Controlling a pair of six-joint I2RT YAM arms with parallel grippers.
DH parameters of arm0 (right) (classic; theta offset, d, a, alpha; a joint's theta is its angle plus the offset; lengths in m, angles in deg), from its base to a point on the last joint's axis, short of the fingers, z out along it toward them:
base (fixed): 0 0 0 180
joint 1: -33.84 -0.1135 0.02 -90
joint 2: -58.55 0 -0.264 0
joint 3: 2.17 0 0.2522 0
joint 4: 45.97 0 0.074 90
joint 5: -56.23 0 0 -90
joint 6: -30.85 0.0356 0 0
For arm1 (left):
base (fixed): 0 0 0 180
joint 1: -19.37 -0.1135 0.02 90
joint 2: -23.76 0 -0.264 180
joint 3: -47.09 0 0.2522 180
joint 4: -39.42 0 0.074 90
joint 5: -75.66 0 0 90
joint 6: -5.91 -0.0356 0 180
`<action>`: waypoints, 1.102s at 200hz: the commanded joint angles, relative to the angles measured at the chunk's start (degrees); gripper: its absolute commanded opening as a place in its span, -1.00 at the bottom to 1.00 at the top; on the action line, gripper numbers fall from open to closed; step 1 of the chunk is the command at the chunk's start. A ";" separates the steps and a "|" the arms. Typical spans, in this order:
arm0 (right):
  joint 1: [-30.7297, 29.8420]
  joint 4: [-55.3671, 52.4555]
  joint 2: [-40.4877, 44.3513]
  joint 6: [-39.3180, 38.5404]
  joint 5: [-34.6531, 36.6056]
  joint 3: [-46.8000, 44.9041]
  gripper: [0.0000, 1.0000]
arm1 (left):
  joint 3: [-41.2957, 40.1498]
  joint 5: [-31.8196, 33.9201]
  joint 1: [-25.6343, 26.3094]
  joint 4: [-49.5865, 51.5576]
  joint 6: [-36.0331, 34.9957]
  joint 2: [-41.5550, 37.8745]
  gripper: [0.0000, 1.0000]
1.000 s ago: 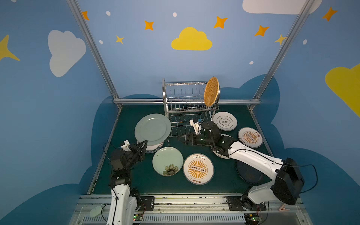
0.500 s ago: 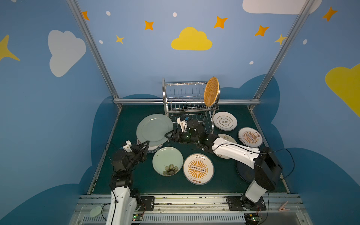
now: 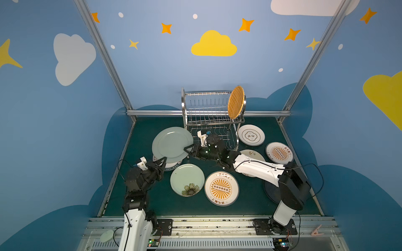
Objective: Load plates into a dish rack
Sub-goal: Place the plate on the dish rack.
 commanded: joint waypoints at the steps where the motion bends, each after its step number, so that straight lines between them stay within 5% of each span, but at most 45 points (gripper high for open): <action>1: -0.81 2.38 -1.32 1.17 2.42 1.77 -0.46 | 1.47 -0.35 0.15 -7.78 -0.18 -1.68 -0.93; 51: -1.67 5.03 -1.43 3.34 5.54 0.01 -1.00 | 1.11 0.09 0.38 -6.18 -0.80 -2.37 -0.93; 88: -2.06 5.63 -0.65 4.85 7.01 -1.19 -1.00 | 1.87 0.22 0.43 -2.32 -3.48 -2.90 -0.92; 97: -2.01 5.56 -0.53 5.55 7.05 -1.58 -1.00 | 2.42 0.26 0.48 -0.91 -4.26 -3.07 -0.75; 129: -1.83 5.42 0.43 6.85 7.73 -3.13 -1.00 | 3.74 0.26 0.58 3.72 -6.83 -3.61 0.59; 145: -1.60 5.31 1.67 7.19 8.57 -4.63 -1.00 | 4.63 1.06 0.51 7.91 -8.52 -3.88 0.98; 220: -0.07 1.58 13.27 7.17 11.89 -15.05 -1.00 | 13.91 10.25 0.49 36.21 -24.70 -2.80 1.00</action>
